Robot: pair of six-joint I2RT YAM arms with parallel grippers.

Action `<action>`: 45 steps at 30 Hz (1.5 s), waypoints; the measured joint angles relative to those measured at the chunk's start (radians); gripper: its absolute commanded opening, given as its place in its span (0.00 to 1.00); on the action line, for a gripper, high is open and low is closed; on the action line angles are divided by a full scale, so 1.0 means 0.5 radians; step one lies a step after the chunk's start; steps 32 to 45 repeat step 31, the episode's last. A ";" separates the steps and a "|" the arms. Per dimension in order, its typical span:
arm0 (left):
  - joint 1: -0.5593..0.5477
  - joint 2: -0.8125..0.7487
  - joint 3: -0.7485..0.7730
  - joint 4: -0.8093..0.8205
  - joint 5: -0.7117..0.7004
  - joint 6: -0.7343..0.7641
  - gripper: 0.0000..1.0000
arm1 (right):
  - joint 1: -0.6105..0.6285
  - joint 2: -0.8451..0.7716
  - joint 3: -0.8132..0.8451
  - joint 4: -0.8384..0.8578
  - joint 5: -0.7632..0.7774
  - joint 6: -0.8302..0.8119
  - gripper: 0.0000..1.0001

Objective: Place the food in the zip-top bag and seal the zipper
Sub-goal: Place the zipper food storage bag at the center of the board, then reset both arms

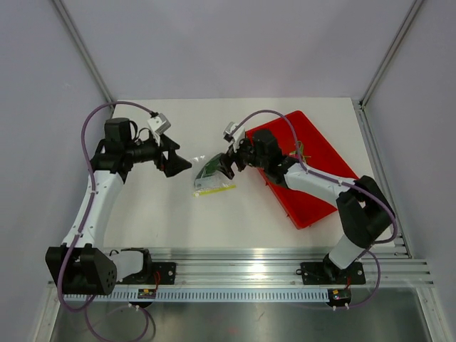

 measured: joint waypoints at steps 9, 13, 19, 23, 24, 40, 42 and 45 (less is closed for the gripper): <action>-0.002 -0.055 0.025 0.354 -0.505 -0.709 0.99 | -0.010 -0.423 0.285 -0.909 1.176 0.495 0.99; -0.021 -0.055 0.027 0.344 -0.825 -0.977 0.99 | -0.029 -0.471 0.520 -1.396 1.655 0.800 0.99; -0.041 -0.103 -0.002 0.292 -1.087 -1.209 0.99 | -0.031 -0.737 0.249 -1.884 1.897 1.196 0.99; -0.067 -0.215 -0.058 0.285 -1.156 -1.264 0.99 | -0.031 -0.952 0.060 -2.016 1.946 1.362 1.00; -0.072 -0.230 -0.057 0.288 -1.168 -1.270 0.99 | -0.031 -0.993 0.039 -2.032 1.949 1.391 1.00; -0.093 -0.236 -0.050 0.224 -1.232 -1.270 0.99 | -0.031 -1.161 -0.065 -1.997 1.992 1.497 1.00; -0.093 -0.236 -0.050 0.224 -1.232 -1.270 0.99 | -0.031 -1.161 -0.065 -1.997 1.992 1.497 1.00; -0.093 -0.236 -0.050 0.224 -1.232 -1.270 0.99 | -0.031 -1.161 -0.065 -1.997 1.992 1.497 1.00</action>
